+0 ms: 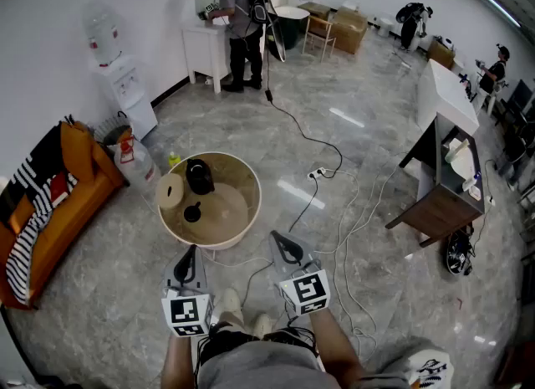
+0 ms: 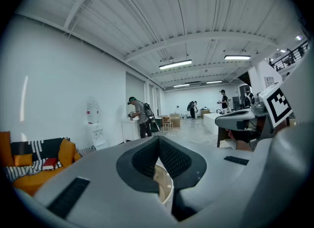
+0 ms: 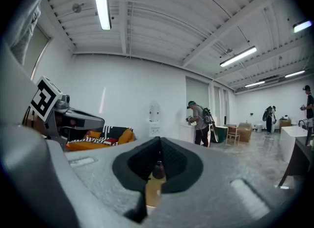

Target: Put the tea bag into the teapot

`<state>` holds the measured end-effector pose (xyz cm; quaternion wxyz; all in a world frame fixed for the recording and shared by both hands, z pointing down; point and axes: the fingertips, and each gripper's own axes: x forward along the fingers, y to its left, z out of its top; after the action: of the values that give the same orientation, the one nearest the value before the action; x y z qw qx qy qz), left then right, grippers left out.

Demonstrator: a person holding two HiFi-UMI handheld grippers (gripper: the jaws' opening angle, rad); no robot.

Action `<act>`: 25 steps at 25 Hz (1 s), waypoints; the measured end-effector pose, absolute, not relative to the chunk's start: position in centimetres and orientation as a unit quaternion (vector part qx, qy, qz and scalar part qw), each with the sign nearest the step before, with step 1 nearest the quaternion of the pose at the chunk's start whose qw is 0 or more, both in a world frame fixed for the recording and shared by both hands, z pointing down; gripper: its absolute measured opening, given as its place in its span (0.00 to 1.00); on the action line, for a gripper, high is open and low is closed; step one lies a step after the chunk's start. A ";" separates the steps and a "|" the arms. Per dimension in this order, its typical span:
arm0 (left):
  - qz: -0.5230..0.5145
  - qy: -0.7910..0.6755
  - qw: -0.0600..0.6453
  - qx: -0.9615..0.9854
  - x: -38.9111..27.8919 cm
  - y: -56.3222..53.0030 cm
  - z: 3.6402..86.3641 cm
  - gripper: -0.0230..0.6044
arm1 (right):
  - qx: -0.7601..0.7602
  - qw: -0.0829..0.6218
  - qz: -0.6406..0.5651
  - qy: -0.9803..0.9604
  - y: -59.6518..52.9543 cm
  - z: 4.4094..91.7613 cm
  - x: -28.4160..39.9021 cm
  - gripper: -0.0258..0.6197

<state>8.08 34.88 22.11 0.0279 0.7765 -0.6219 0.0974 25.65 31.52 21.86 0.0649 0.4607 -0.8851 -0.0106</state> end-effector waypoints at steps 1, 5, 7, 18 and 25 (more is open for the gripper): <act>0.097 -0.623 0.028 0.776 8.0 34.7 22.0 0.06 | 0.460 0.067 -0.011 -0.886 31.3 21.8 25.6 0.04; 0.095 -0.624 0.029 0.775 7.6 33.6 21.9 0.06 | 0.459 0.066 -0.011 -0.886 30.1 21.7 25.4 0.04; 0.095 -0.624 0.032 0.775 7.3 32.9 22.2 0.06 | 0.459 0.063 -0.006 -0.886 29.5 21.8 25.2 0.04; 0.109 -0.612 0.048 0.782 5.3 26.5 23.5 0.06 | 0.456 0.073 -0.002 -0.887 23.9 22.4 22.1 0.04; 0.109 -0.589 0.040 0.800 3.3 21.2 23.6 0.06 | 0.464 0.075 0.002 -0.882 19.1 22.4 18.9 0.04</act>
<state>3.25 21.20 23.65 0.0397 0.7996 -0.5894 0.1086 18.93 19.10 22.41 0.0750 0.4644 -0.8824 0.0019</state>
